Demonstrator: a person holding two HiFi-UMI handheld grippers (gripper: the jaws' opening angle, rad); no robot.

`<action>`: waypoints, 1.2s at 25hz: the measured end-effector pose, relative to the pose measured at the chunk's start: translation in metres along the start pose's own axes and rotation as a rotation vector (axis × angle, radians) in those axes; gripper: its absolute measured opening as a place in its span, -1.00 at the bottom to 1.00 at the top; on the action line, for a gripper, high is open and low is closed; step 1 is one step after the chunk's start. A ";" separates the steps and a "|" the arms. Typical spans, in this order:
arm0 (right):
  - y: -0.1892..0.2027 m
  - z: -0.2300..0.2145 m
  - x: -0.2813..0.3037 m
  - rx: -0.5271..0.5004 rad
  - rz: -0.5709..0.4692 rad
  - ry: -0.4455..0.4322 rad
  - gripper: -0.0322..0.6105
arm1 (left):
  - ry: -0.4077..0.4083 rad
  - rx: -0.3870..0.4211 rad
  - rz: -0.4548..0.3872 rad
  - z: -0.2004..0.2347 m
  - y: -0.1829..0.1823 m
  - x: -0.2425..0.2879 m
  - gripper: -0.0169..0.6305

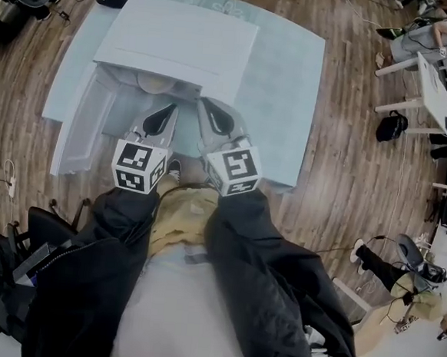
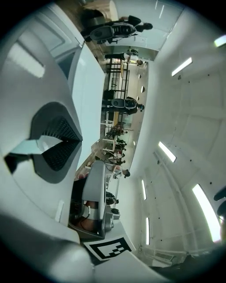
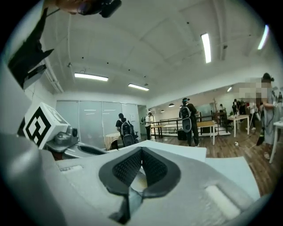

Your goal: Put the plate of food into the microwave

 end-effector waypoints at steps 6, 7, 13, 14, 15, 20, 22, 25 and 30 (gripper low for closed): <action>-0.026 0.000 -0.015 -0.114 -0.050 0.020 -0.91 | 0.012 0.162 -0.082 -0.026 -0.028 -0.003 -0.96; -0.030 -0.002 -0.018 -0.133 -0.057 0.022 -0.91 | 0.003 0.178 -0.094 -0.029 -0.031 -0.001 -0.96; -0.039 -0.023 -0.026 -0.163 -0.064 0.046 -0.91 | -0.020 0.194 -0.134 -0.044 -0.044 0.016 -0.96; -0.039 -0.024 -0.026 -0.166 -0.063 0.052 -0.91 | -0.016 0.199 -0.138 -0.046 -0.045 0.017 -0.96; -0.039 -0.024 -0.026 -0.170 -0.065 0.056 -0.91 | -0.014 0.205 -0.142 -0.046 -0.046 0.017 -0.96; -0.046 -0.025 -0.029 -0.174 -0.078 0.083 -0.92 | -0.013 0.214 -0.166 -0.048 -0.052 0.017 -0.96; -0.049 -0.025 -0.029 -0.175 -0.077 0.096 -0.92 | -0.015 0.211 -0.168 -0.047 -0.052 0.017 -0.96; -0.044 -0.027 -0.030 -0.179 -0.056 0.114 -0.92 | -0.015 0.204 -0.164 -0.046 -0.051 0.018 -0.96; -0.042 -0.027 -0.033 -0.173 -0.058 0.130 -0.92 | -0.011 0.211 -0.159 -0.048 -0.050 0.019 -0.96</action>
Point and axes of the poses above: the fingertips, and each gripper's own axes: x forward along the fingers, z to its left, y out of its underside, the point moved 9 cm from there along -x, backward along the fingers, and after that the axes turned 9 degrees about -y, right-handed, at the moved point
